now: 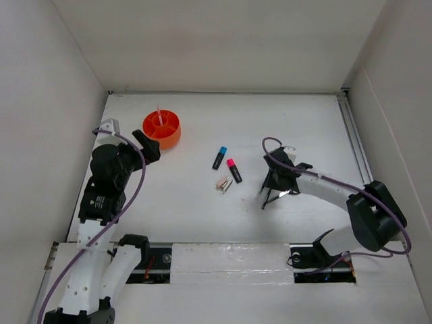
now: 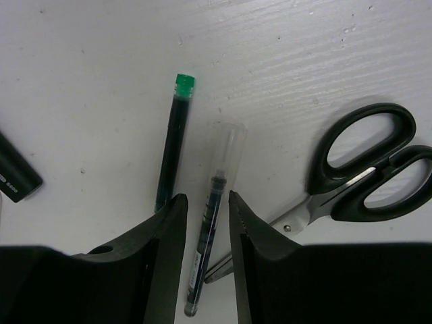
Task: Sort the stationery into containers
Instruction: Pick up the pen from the center of the board.
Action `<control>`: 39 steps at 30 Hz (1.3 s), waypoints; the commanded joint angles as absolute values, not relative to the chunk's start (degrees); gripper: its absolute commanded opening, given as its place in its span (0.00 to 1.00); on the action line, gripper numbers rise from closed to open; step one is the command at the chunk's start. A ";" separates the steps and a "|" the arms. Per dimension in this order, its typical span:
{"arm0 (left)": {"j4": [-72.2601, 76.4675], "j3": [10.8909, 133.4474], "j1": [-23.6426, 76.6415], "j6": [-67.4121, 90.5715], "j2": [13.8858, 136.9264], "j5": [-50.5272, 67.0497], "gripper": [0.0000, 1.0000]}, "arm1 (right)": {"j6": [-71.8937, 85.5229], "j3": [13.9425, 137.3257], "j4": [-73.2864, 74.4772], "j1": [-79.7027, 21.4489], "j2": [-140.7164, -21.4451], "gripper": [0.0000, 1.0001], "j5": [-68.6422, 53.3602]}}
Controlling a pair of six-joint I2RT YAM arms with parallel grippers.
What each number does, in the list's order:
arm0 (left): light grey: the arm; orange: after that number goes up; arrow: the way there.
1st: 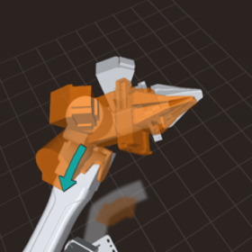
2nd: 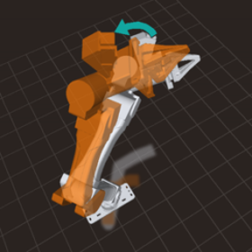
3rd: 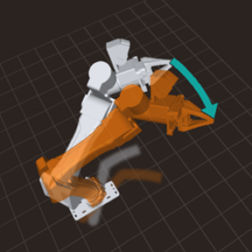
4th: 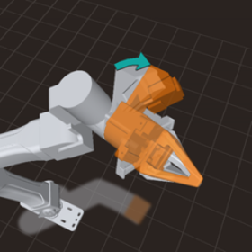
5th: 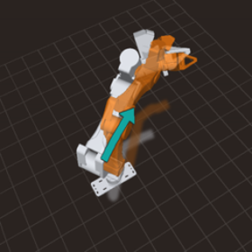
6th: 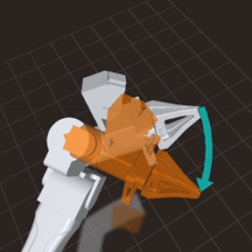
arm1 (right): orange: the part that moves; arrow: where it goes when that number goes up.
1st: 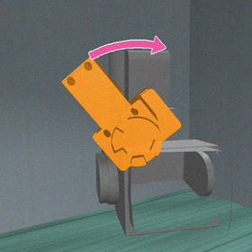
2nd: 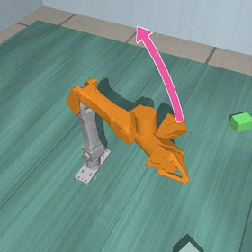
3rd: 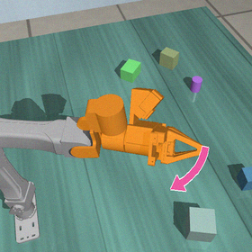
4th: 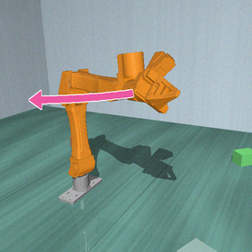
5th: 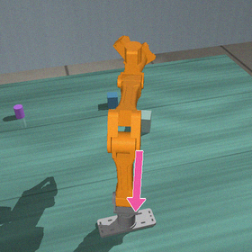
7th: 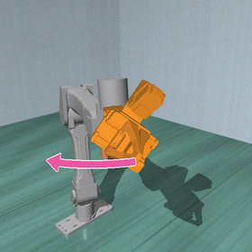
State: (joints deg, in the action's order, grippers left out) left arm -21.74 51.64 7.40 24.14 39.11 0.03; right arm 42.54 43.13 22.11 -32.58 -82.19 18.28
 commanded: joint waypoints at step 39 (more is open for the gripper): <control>-18.20 51.86 7.21 22.94 36.64 3.86 1.00 | 34.98 50.89 25.22 -26.89 -81.94 0.00 12.04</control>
